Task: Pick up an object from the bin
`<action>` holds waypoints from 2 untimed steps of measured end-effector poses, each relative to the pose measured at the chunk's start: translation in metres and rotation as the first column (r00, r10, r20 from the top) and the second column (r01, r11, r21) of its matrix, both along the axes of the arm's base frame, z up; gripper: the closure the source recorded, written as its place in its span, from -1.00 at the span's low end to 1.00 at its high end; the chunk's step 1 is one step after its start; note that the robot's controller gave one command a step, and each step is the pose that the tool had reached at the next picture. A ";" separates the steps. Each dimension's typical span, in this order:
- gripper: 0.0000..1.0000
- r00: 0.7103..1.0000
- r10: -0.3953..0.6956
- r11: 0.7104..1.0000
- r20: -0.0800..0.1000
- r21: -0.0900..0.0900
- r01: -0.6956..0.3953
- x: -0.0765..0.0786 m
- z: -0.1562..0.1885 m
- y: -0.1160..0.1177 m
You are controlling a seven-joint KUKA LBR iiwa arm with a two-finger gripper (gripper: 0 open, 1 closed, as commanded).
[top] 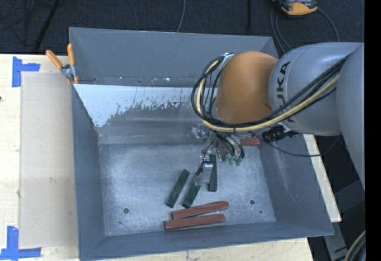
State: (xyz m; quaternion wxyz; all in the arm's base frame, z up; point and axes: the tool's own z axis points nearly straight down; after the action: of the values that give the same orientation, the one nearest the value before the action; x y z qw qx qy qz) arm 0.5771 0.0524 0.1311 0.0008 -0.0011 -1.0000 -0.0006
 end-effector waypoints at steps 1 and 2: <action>-1.00 1.000 0.000 1.000 0.000 0.000 0.000 0.000 0.000 0.000; -1.00 0.998 0.065 0.998 0.007 -0.002 -0.065 -0.013 -0.019 0.007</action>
Offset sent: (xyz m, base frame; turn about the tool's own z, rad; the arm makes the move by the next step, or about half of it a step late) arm -0.0368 0.0196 -0.0519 -0.1570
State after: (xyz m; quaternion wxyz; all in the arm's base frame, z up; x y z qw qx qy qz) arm 0.5637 0.0592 0.1117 -0.0025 0.0313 -0.9995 0.0004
